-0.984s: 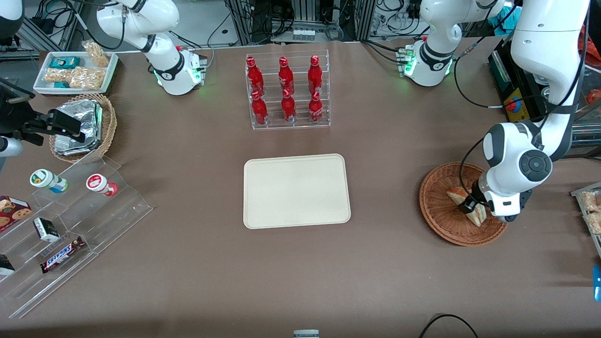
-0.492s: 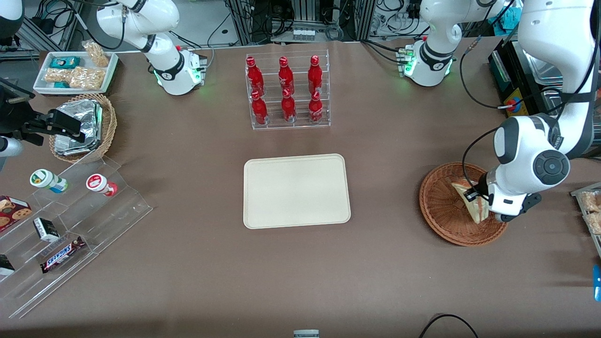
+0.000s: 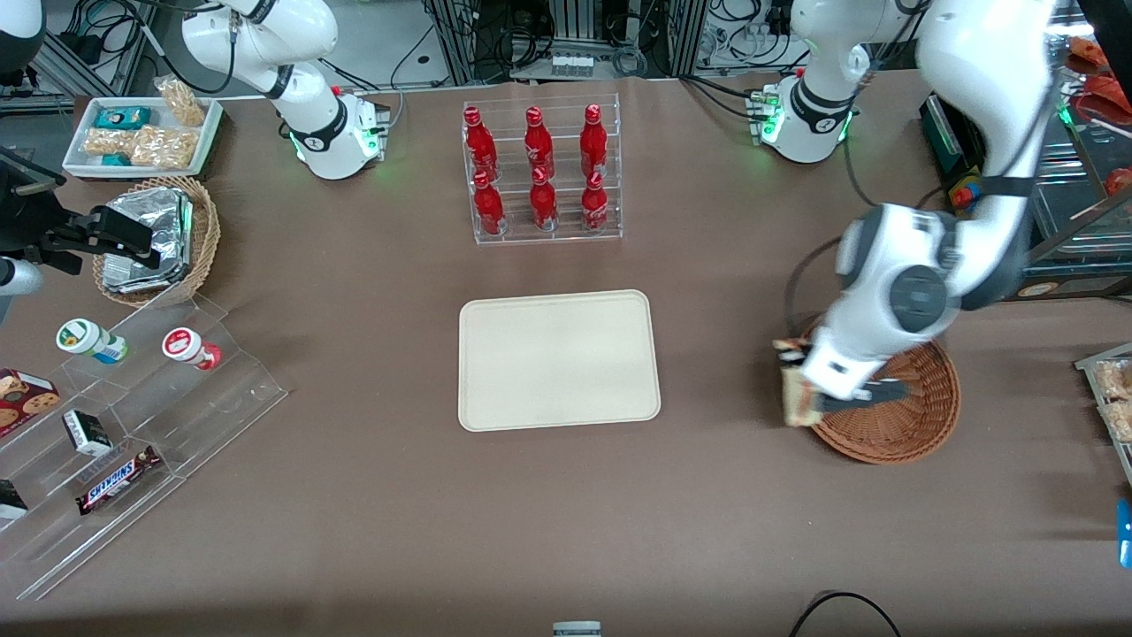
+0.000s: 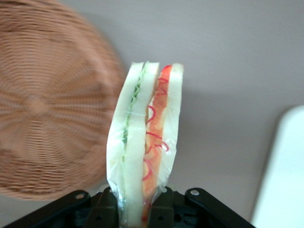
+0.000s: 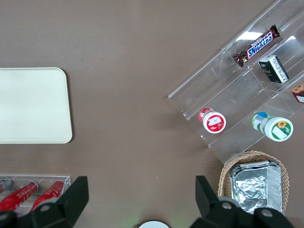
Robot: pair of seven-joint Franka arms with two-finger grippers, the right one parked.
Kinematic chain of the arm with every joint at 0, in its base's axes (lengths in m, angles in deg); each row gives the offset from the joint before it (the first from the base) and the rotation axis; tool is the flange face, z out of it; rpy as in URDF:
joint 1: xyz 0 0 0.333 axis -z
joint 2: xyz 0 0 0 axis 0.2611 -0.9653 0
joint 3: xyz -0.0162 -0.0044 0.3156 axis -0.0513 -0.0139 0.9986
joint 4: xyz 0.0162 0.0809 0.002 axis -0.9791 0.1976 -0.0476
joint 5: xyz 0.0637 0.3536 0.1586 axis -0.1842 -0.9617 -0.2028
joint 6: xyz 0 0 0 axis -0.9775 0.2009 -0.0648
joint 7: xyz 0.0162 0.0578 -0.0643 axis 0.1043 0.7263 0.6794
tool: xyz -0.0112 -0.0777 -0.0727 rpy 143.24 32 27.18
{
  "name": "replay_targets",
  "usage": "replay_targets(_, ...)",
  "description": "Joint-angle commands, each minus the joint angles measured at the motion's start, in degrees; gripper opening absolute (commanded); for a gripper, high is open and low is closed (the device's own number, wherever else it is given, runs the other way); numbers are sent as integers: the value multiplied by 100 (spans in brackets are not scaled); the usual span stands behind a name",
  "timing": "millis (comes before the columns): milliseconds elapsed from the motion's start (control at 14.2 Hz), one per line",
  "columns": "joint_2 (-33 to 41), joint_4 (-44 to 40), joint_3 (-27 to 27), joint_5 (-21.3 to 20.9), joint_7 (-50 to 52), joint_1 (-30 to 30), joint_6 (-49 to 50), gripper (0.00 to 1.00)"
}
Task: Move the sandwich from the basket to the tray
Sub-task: 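Carry the sandwich with the left gripper over the cream tray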
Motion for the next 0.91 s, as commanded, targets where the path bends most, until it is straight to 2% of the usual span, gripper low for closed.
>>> replay_targets(0,-711,-874,24,-39,681,844,32,0)
replay_targets(562,-2478,-3194,68,-135,2879,2796,58,0)
replay_targets(844,-3121,-3943,68,-750,3698,3228,102,0)
